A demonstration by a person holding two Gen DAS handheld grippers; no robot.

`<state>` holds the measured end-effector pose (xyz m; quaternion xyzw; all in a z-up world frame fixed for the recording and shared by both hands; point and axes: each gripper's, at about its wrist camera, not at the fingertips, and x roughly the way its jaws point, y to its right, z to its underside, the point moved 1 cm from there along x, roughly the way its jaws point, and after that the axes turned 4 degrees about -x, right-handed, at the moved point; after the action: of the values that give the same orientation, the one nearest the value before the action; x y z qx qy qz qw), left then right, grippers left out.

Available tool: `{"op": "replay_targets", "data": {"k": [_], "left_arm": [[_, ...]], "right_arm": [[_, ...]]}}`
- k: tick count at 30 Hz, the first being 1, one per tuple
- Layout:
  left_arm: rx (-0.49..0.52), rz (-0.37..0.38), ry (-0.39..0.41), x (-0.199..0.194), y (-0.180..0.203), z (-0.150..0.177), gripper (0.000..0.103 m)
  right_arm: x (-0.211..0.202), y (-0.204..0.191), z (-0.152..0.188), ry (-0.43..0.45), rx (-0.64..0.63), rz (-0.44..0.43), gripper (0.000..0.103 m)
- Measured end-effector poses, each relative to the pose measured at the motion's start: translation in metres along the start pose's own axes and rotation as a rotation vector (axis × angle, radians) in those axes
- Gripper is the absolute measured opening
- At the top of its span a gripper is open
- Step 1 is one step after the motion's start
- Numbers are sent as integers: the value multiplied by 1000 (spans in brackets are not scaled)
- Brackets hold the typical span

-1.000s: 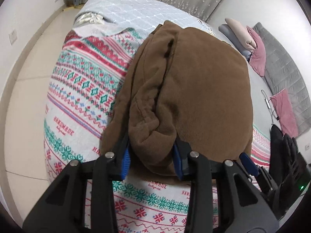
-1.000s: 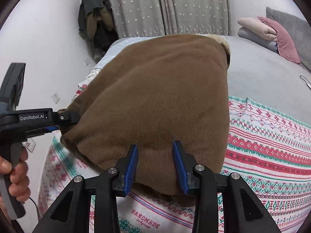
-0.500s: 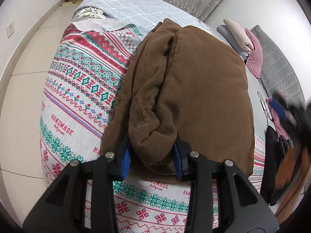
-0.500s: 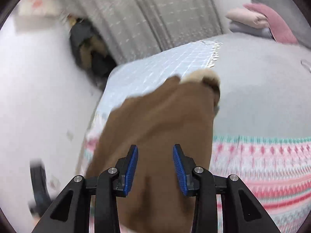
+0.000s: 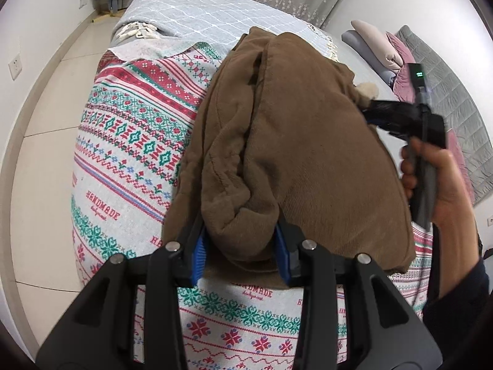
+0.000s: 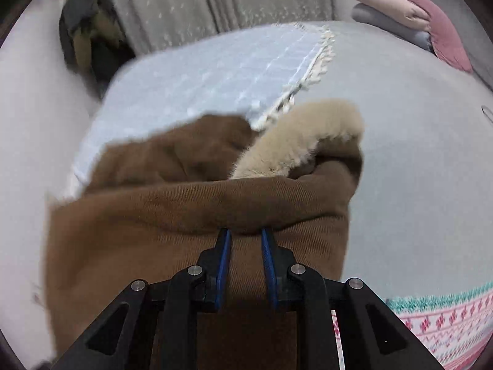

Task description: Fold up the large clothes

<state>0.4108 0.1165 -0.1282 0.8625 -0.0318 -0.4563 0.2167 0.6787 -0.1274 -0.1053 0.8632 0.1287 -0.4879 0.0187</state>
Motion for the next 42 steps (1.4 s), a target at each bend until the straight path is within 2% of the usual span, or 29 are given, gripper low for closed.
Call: {"op": "replay_targets", "data": {"k": [5, 7, 9, 10, 13, 16, 17, 20, 23, 27, 31, 34, 35, 37, 38, 39, 42], "left_arm": [[6, 12, -5, 1, -2, 0, 41], [7, 20, -9, 1, -4, 0, 41], [2, 32, -13, 0, -6, -1, 42], [0, 36, -15, 0, -6, -1, 42], [3, 35, -15, 1, -7, -2, 42], [2, 38, -16, 1, -8, -3, 42], [0, 39, -16, 1, -8, -3, 42], [0, 38, -16, 1, -9, -4, 42], [3, 36, -14, 2, -9, -6, 42], [-11, 42, -17, 3, -12, -8, 43], [-18, 57, -26, 2, -15, -9, 47], [-44, 91, -37, -1, -20, -10, 52], [-45, 92, -36, -5, -21, -11, 61], [-32, 54, -14, -13, -24, -12, 76], [-26, 48, -5, -16, -26, -13, 77], [-26, 56, -2, -19, -27, -13, 77], [-65, 90, -14, -26, -32, -14, 77]], "right_arm": [[1, -11, -5, -35, -58, 79, 21], [-9, -21, -10, -20, -79, 117, 22], [-28, -33, -17, 37, -71, 51, 22], [-37, -42, -19, 75, -58, -20, 22], [-39, -76, -22, 95, -118, -77, 22], [-16, -122, -23, 59, -255, -27, 22], [-9, -130, -24, 48, -265, -20, 22], [14, -145, -23, 21, -275, 16, 22], [38, -154, -19, -28, -332, 99, 22], [50, -163, -15, -27, -379, 192, 21], [49, -162, -13, -13, -368, 200, 21], [34, -157, -16, 6, -350, 165, 21], [28, -155, -18, 12, -330, 142, 25], [4, -139, -18, 37, -260, 48, 40], [-6, -132, -18, 55, -235, 11, 58], [-22, -122, -15, 86, -206, -24, 68], [-60, -89, 1, 150, -145, -70, 70]]}}
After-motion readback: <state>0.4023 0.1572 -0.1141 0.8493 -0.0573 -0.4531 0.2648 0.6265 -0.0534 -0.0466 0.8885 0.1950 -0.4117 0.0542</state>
